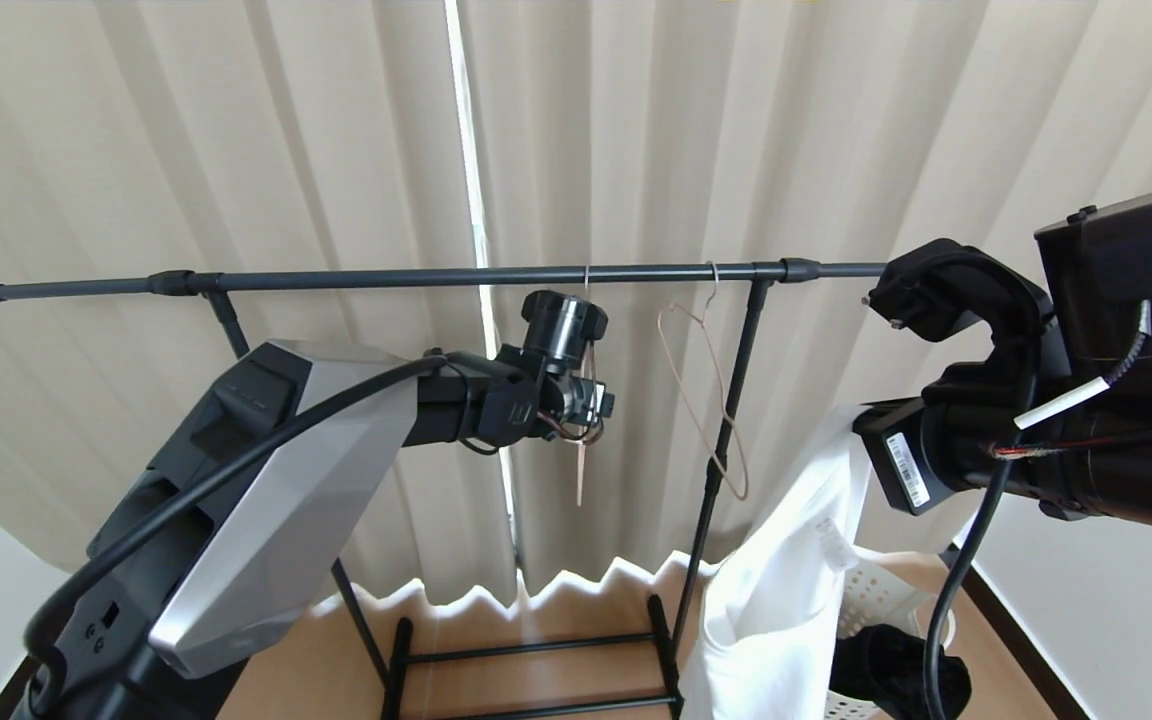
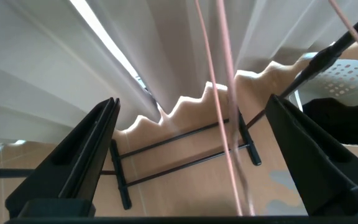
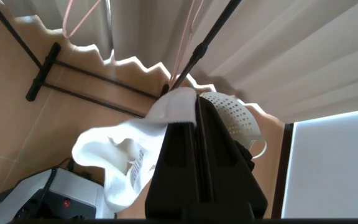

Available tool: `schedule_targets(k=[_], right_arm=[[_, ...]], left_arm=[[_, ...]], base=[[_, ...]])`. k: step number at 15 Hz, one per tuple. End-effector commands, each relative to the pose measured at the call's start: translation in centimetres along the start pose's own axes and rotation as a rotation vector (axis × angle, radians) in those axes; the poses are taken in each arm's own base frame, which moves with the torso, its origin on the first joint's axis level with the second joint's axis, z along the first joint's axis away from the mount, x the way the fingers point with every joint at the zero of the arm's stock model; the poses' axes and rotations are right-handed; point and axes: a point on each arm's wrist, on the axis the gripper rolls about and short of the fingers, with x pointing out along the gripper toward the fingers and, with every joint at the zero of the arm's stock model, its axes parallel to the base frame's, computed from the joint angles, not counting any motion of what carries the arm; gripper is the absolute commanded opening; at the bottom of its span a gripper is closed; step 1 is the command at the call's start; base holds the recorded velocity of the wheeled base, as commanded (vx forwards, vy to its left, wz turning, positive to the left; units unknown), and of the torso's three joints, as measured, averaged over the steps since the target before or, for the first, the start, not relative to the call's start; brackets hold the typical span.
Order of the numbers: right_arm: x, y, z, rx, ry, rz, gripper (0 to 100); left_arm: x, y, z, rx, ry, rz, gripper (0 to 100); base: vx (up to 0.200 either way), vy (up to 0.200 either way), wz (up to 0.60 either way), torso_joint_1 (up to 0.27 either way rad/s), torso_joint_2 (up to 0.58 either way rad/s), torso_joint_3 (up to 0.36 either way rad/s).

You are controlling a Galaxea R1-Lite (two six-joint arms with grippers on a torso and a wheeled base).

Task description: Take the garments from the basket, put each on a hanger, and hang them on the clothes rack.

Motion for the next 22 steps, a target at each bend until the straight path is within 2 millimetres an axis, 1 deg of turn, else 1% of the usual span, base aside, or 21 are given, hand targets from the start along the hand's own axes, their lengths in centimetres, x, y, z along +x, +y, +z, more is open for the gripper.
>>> schedule_targets(k=[1,3,7,8,10,13,16,19,20,22], right_arm=[[0.1,0.1,0.0,-0.002,0.003,0.001,0],[0.1,0.1,0.1,0.004,-0.011,0.001,0],[0.5,0.3,-0.2,-0.014,-0.041,0.000,0],[0.5,0.3,-0.2,-0.012,-0.045,-0.001,0],[0.9,0.4,-0.4,-0.018,-0.032,-0.002,0],[1.0,0.5,-0.4,-0.019,-0.030,-0.002,0],[1.2,0.6,-0.5,-0.021,-0.024,-0.001,0],[1.2,0.6,-0.4,-0.021,-0.024,-0.001,0],[1.2,0.6,-0.4,-0.021,-0.025,-0.001,0],[1.3,0.6,-0.5,-0.022,-0.023,-0.001,0]], left_arm=[[1.1,0.2,-0.9,0.000,0.014,0.010,100],[1.8,0.7,-1.3,-0.007,0.020,0.023,100],[2.0,1.1,-0.9,-0.025,-0.024,0.026,100],[2.0,1.0,-0.8,-0.013,-0.033,0.022,100],[2.4,0.7,-1.3,0.030,-0.029,0.011,100],[3.6,0.3,-2.0,0.055,-0.074,0.013,100],[4.3,0.1,-2.5,0.080,-0.091,0.011,100],[4.4,0.0,-2.6,0.084,-0.096,0.012,100],[4.4,0.0,-2.6,0.084,-0.096,0.013,0],[4.1,0.1,-2.2,0.079,-0.106,0.015,0]], base=[[0.000,0.000,0.00,0.000,0.00,0.000],[0.000,0.000,0.00,0.000,0.00,0.000],[0.000,0.000,0.00,0.000,0.00,0.000],[0.000,0.000,0.00,0.000,0.00,0.000],[0.000,0.000,0.00,0.000,0.00,0.000],[0.000,0.000,0.00,0.000,0.00,0.000],[0.000,0.000,0.00,0.000,0.00,0.000],[0.000,0.000,0.00,0.000,0.00,0.000],[0.000,0.000,0.00,0.000,0.00,0.000],[0.000,0.000,0.00,0.000,0.00,0.000]])
